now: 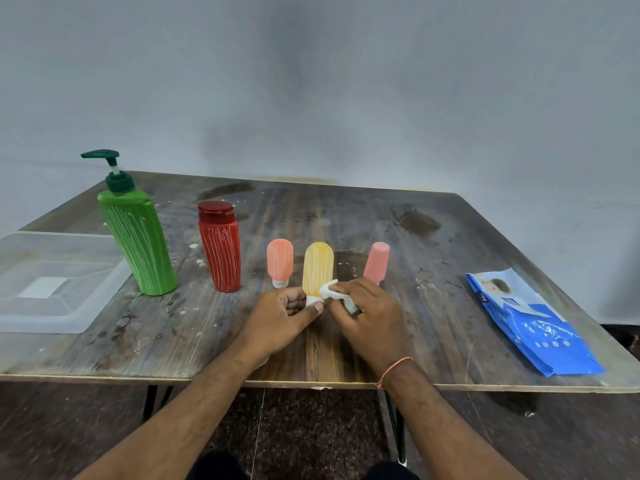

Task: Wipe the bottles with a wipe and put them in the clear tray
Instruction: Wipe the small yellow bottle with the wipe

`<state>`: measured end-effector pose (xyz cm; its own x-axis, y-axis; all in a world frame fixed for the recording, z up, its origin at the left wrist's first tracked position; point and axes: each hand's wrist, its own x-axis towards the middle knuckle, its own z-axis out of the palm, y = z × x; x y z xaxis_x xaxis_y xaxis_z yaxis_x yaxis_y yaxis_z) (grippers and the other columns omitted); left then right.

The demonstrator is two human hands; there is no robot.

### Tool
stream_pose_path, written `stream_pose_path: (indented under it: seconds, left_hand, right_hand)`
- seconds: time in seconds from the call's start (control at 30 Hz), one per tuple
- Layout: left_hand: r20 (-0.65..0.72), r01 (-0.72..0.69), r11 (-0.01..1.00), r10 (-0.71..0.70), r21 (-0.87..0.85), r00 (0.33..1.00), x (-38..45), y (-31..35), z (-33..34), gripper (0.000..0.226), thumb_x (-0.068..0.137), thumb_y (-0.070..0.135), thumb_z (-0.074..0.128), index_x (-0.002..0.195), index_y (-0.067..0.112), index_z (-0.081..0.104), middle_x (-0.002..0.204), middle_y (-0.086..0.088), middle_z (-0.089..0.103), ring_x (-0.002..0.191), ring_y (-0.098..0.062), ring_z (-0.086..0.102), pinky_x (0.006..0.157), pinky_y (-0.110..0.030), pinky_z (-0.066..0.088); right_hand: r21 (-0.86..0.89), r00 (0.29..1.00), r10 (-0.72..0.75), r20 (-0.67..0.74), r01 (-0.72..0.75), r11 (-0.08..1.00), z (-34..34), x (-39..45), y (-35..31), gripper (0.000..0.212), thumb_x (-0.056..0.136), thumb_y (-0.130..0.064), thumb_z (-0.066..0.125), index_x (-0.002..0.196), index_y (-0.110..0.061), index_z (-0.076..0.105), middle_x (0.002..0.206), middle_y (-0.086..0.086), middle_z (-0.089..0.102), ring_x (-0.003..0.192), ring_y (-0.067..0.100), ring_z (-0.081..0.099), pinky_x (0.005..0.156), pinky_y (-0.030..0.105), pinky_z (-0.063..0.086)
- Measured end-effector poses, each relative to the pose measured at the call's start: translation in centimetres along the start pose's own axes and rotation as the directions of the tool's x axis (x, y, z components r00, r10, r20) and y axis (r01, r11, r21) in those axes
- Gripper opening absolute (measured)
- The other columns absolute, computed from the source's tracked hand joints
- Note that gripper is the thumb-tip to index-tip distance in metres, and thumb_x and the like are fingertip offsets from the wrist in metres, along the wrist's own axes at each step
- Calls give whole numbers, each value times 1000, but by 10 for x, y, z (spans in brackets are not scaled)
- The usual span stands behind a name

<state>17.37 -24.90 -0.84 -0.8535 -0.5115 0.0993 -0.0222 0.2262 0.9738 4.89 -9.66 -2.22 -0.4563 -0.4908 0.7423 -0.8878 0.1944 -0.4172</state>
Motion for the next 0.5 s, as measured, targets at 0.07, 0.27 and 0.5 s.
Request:
stream_pose_path:
  seconds: [0.07,0.27,0.5]
  left_hand:
    - [-8,-11,1000,11,22,1000,0,-1,0,31,95,20,77,126,20,74,112,13,79,109,-4,73,105,-38,56]
    - [-36,-23,999,25,40,999,-1,0,1,34,94,20,78,128,19,74,110,14,79,106,-2,73,103,-35,57]
    - [-46,-33,997,36,77,998,-2,0,1,34,95,20,77,129,23,73,110,19,78,107,4,71,99,-23,56]
  right_hand:
    - [9,1000,-5,-9,5,1000,1,1,1,22,94,-20,79,116,-19,82,109,-10,74,95,6,69,80,29,59]
    - [1,1000,3,-2,-3,1000,1,0,0,18,92,-23,79,109,-21,82,104,-13,73,90,6,69,76,32,59]
    - [-2,998,-57,34,57,998,-2,-1,-6,22,96,-27,74,113,-17,82,105,-9,74,90,7,68,77,29,59]
